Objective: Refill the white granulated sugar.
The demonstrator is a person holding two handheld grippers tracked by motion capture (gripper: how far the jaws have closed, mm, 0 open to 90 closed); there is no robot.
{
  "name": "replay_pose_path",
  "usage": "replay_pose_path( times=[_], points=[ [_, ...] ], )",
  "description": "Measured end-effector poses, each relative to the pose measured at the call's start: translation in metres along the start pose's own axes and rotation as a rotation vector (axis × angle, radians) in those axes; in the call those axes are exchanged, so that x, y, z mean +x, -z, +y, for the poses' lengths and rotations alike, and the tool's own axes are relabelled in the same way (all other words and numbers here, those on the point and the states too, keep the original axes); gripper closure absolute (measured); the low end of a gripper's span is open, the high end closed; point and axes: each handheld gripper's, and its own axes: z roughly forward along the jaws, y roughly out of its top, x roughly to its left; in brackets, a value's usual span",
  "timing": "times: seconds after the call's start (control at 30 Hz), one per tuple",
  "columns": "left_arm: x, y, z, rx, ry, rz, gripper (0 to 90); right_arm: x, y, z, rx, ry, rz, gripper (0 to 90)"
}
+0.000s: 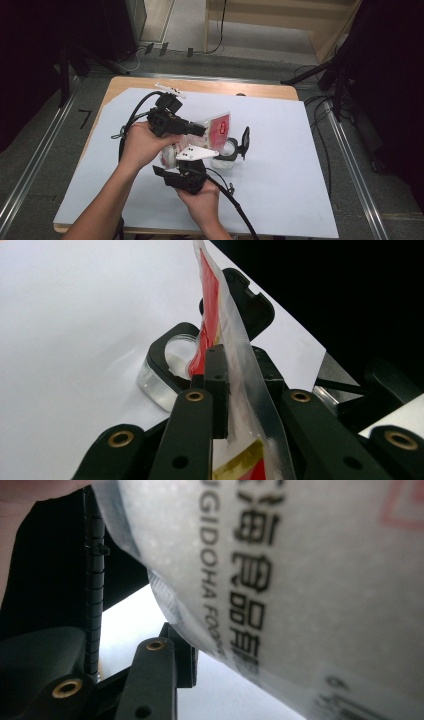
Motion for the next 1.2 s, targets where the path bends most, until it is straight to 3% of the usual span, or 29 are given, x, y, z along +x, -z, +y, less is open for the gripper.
replay_pose_path(
  times=[0.27, 0.67, 0.83, 1.03, 1.2],
  points=[
    [0.005, 0.0, 0.004, 0.013, 0.006, -0.01, 83.3, -0.001, -0.002, 0.002, 0.009, 0.017, -0.009, 62.3],
    [0.013, -0.005, 0.024, 0.115, 0.058, -0.048, 83.7, -0.002, -0.003, 0.008, -0.014, 0.012, -0.03, 62.7],
    [0.015, -0.006, 0.025, 0.105, 0.071, -0.06, 83.7, -0.002, -0.002, 0.009, -0.013, 0.017, -0.042, 62.9],
    [0.012, -0.006, 0.021, 0.08, 0.05, -0.056, 83.7, -0.002, -0.001, 0.008, -0.005, 0.028, -0.059, 63.0],
    [0.011, -0.006, 0.02, 0.067, 0.055, -0.051, 83.7, -0.002, -0.001, 0.007, -0.003, 0.029, -0.065, 63.1]
  ],
)
